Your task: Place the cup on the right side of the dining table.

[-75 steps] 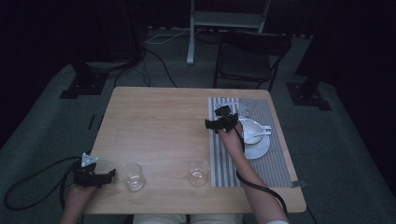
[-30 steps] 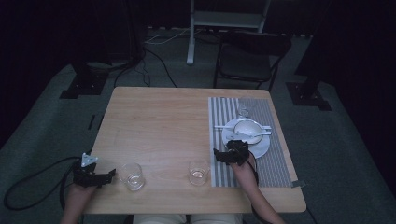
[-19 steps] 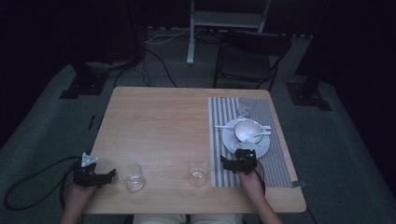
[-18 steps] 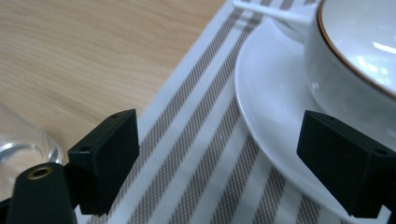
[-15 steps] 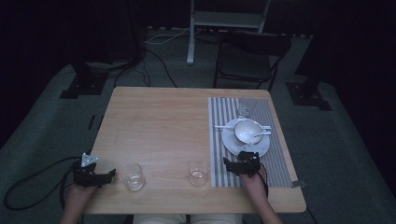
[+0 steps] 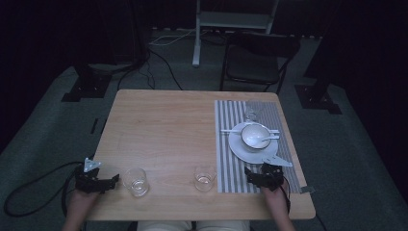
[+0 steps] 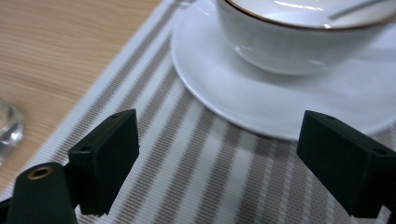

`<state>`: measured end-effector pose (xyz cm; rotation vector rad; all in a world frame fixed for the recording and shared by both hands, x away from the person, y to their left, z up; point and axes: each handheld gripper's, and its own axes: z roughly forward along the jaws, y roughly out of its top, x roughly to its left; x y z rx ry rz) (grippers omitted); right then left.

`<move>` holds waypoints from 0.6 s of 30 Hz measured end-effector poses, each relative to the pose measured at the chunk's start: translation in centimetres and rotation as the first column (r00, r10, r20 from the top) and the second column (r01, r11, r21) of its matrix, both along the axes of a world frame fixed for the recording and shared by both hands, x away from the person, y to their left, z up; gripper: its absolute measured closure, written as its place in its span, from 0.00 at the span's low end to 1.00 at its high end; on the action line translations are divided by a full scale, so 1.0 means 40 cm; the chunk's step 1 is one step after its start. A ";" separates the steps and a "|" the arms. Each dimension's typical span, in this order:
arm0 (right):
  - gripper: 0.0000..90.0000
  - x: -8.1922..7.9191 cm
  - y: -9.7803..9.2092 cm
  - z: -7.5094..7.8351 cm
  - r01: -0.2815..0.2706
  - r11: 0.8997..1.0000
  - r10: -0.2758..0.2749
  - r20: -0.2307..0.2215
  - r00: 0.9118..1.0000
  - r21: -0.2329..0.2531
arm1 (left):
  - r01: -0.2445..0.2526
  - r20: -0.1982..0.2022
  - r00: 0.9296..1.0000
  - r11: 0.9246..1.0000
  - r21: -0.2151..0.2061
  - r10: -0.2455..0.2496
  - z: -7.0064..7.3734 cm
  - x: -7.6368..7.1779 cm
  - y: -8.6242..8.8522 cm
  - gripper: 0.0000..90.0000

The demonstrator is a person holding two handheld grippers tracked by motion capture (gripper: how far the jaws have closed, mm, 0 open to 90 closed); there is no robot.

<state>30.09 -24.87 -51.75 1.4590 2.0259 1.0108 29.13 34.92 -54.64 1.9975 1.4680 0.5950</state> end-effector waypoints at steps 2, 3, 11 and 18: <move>0.14 -0.007 -0.015 -0.003 0.019 1.000 -0.019 0.000 1.000 -0.001 | 0.000 0.000 1.000 1.000 0.000 0.000 0.000 0.000 0.000 0.01; 0.14 -0.012 -0.025 -0.003 0.028 1.000 -0.028 -0.002 1.000 0.005 | 0.000 0.000 1.000 1.000 0.000 0.000 0.000 0.000 0.000 0.01; 0.14 -0.040 -0.077 -0.013 0.091 0.996 -0.091 0.013 0.996 -0.016 | 0.000 0.000 1.000 1.000 0.000 0.000 0.000 0.000 0.000 0.01; 0.14 -0.057 -0.115 -0.019 0.135 0.991 -0.134 0.016 0.991 -0.011 | -0.001 0.000 1.000 1.000 0.000 0.001 0.000 0.000 0.000 0.01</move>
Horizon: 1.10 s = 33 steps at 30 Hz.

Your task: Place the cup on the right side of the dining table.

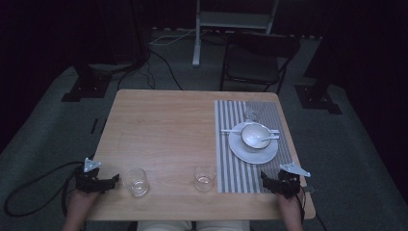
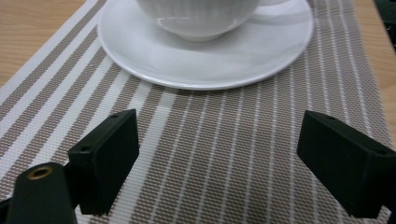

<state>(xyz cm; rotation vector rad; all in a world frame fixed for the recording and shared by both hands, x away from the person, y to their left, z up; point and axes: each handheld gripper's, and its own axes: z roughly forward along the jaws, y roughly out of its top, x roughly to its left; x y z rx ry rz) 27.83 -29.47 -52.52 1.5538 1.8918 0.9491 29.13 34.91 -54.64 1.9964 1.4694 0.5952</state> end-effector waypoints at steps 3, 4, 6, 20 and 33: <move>0.14 -0.005 -0.015 -0.001 0.019 1.000 -0.019 0.002 1.000 0.008 | 0.000 0.000 1.000 1.000 0.000 0.000 0.000 0.000 0.000 0.01; 0.14 -0.006 -0.020 -0.001 0.025 1.000 -0.025 0.002 1.000 0.009 | 0.000 0.000 1.000 1.000 0.000 0.000 0.000 0.000 0.000 0.01; 0.14 -0.010 -0.028 -0.002 0.034 0.999 -0.034 0.002 0.999 0.002 | 0.000 0.000 1.000 1.000 0.000 0.000 0.000 0.000 0.000 0.01; 0.14 -0.031 -0.092 -0.021 0.092 0.996 -0.092 0.001 0.996 -0.016 | -0.001 0.001 1.000 1.000 -0.002 0.001 0.000 0.000 0.000 0.01; 0.14 -0.046 -0.171 -0.033 0.153 0.988 -0.154 -0.022 0.988 -0.011 | 0.000 0.000 1.000 1.000 0.000 0.000 0.000 0.000 0.000 0.01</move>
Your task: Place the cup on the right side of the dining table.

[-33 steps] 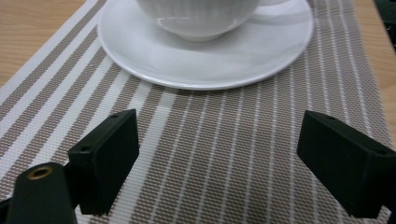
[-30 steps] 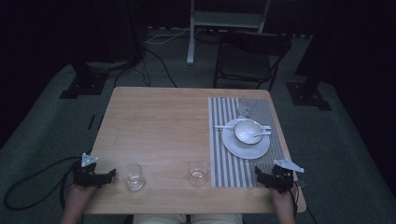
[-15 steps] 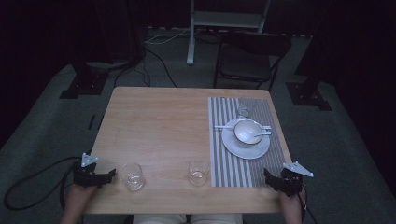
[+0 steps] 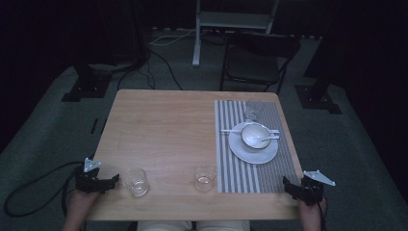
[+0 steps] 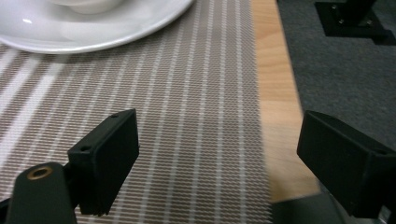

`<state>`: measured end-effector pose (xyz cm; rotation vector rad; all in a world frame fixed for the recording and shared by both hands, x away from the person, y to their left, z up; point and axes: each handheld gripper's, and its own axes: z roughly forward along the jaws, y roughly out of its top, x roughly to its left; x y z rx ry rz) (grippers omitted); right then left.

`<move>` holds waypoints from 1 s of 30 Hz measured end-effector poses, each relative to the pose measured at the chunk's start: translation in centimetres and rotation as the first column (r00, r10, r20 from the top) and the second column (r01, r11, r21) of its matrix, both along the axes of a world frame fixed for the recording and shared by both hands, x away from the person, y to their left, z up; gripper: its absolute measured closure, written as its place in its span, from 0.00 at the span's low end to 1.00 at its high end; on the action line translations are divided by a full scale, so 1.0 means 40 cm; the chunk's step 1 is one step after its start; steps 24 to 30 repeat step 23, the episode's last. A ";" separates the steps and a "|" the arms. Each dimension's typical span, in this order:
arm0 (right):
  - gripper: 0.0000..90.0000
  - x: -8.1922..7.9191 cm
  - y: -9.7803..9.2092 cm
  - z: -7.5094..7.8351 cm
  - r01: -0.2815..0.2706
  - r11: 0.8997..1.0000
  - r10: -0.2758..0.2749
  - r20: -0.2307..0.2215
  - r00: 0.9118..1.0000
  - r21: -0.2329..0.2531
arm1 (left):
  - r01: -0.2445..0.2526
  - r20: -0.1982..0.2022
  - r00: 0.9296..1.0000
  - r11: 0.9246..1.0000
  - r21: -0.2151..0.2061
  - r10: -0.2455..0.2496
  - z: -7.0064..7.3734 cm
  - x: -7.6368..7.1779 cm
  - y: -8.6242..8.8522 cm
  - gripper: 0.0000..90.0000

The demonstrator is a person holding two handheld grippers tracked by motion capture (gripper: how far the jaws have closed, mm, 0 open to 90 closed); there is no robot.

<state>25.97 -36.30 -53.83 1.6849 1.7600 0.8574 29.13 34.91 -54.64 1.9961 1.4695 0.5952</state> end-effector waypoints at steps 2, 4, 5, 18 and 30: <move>0.14 -0.001 -0.011 -0.001 0.010 1.000 -0.009 -0.003 1.000 0.015 | 0.000 0.000 1.000 1.000 0.001 0.000 0.000 0.000 0.000 0.01; 0.14 -0.002 -0.020 -0.001 0.012 1.000 -0.012 -0.001 1.000 0.023 | 0.000 0.000 1.000 1.000 0.000 0.000 0.000 0.000 0.000 0.01; 0.14 -0.002 -0.020 -0.001 0.012 1.000 -0.012 -0.001 1.000 0.023 | 0.000 0.000 1.000 1.000 0.000 0.000 0.000 0.000 0.000 0.01; 0.14 -0.022 -0.094 -0.005 0.128 0.991 -0.128 0.002 0.992 0.046 | 0.000 0.000 1.000 1.000 0.001 0.000 0.000 0.000 0.000 0.01; 0.14 -0.021 -0.102 -0.008 0.160 0.986 -0.159 -0.015 0.987 0.052 | 0.000 0.000 1.000 1.000 0.000 0.000 0.000 0.000 0.000 0.01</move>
